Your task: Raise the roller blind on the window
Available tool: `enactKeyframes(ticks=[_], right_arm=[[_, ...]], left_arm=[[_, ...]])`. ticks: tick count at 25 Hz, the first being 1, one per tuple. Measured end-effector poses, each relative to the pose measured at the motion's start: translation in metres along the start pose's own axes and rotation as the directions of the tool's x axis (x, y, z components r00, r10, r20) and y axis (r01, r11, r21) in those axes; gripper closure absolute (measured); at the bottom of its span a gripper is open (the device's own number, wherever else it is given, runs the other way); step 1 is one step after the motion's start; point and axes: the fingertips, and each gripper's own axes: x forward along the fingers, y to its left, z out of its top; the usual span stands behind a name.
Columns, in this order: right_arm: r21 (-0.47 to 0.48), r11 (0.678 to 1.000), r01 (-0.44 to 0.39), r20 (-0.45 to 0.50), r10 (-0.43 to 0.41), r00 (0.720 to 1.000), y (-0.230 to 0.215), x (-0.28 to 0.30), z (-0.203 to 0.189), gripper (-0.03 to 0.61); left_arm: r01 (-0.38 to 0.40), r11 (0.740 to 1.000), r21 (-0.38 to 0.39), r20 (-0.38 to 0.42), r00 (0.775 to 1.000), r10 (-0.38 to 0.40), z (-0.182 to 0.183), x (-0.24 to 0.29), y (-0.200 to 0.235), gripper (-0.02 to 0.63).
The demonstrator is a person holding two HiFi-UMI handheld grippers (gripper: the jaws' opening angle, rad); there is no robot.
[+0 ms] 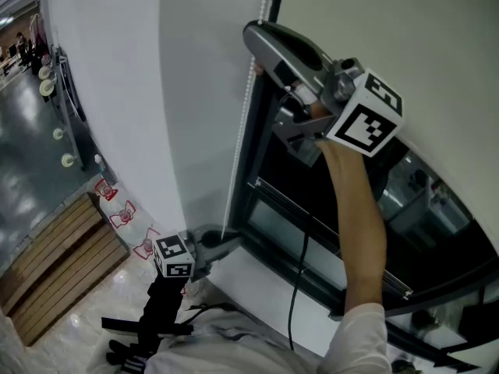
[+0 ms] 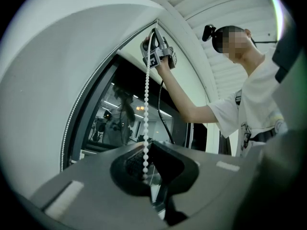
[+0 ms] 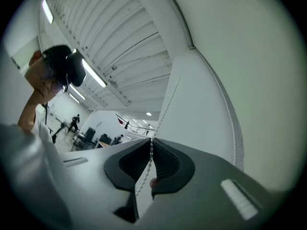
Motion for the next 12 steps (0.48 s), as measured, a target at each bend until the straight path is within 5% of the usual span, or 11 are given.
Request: enactKeyframes(ticks=[12], right_arm=[[0.033, 0.999, 0.017, -0.049, -0.015, 0.999, 0.015, -0.014, -0.039, 0.563]], left_arm=[[0.022, 1.000, 0.000, -0.008, 1.000, -0.022, -0.005, 0.005, -0.004, 0.615]])
